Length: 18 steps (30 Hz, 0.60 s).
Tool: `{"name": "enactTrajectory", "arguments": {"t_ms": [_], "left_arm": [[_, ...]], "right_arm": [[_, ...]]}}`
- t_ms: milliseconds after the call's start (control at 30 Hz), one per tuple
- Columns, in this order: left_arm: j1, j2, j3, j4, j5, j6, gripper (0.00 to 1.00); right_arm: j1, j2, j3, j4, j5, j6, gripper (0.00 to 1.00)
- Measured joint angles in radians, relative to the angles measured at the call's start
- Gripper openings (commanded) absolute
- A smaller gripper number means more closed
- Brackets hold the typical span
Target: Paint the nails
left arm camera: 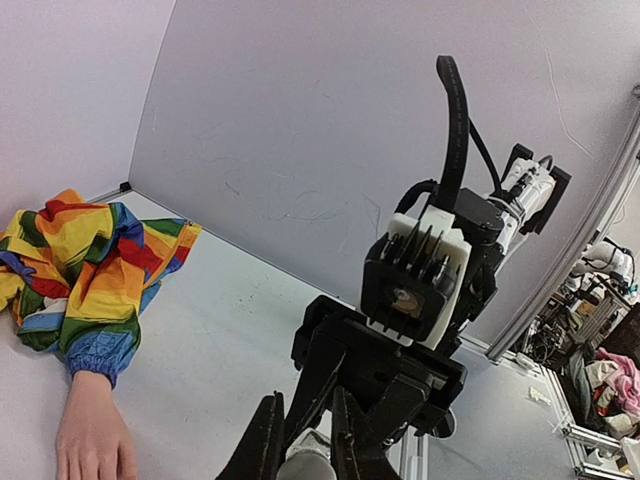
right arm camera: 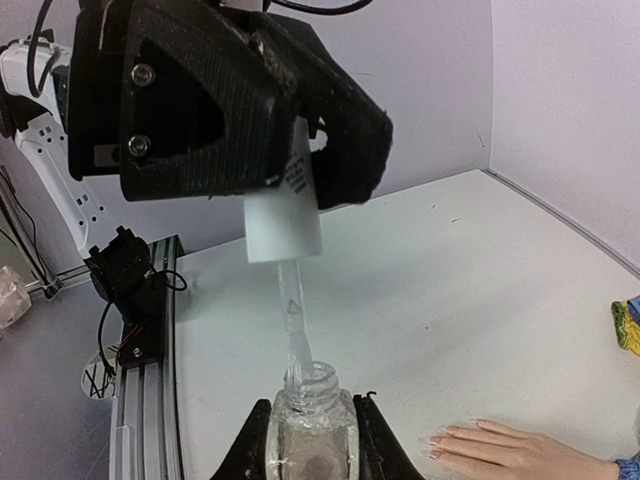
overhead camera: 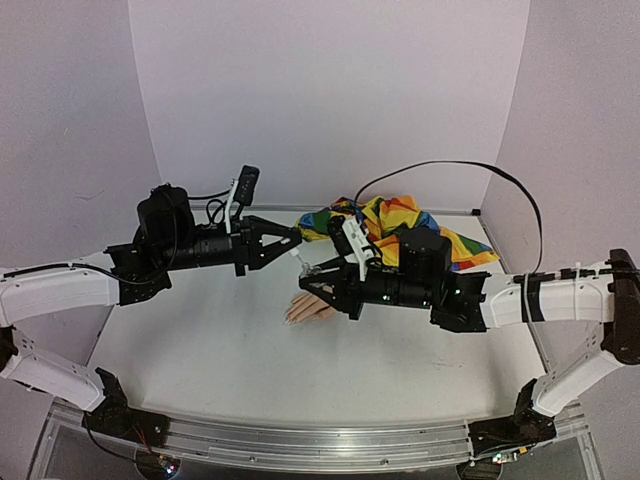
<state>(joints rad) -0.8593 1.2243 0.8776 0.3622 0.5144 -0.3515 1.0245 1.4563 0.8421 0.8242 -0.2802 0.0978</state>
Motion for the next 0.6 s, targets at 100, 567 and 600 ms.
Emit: {"name": "enactTrajectory", "arguments": {"t_ms": [100, 567, 600], "left_arm": [[0.000, 0.000, 0.000, -0.008, -0.010, 0.011, 0.00], [0.000, 0.000, 0.000, -0.023, -0.020, 0.014, 0.00], [0.000, 0.000, 0.000, -0.023, -0.019, 0.014, 0.00]], "right_arm": [[0.000, 0.000, 0.000, 0.011, 0.000, 0.000, 0.00], [0.004, 0.000, -0.001, 0.021, 0.000, 0.000, 0.00], [0.004, 0.000, -0.001, 0.021, 0.000, 0.000, 0.00]]}}
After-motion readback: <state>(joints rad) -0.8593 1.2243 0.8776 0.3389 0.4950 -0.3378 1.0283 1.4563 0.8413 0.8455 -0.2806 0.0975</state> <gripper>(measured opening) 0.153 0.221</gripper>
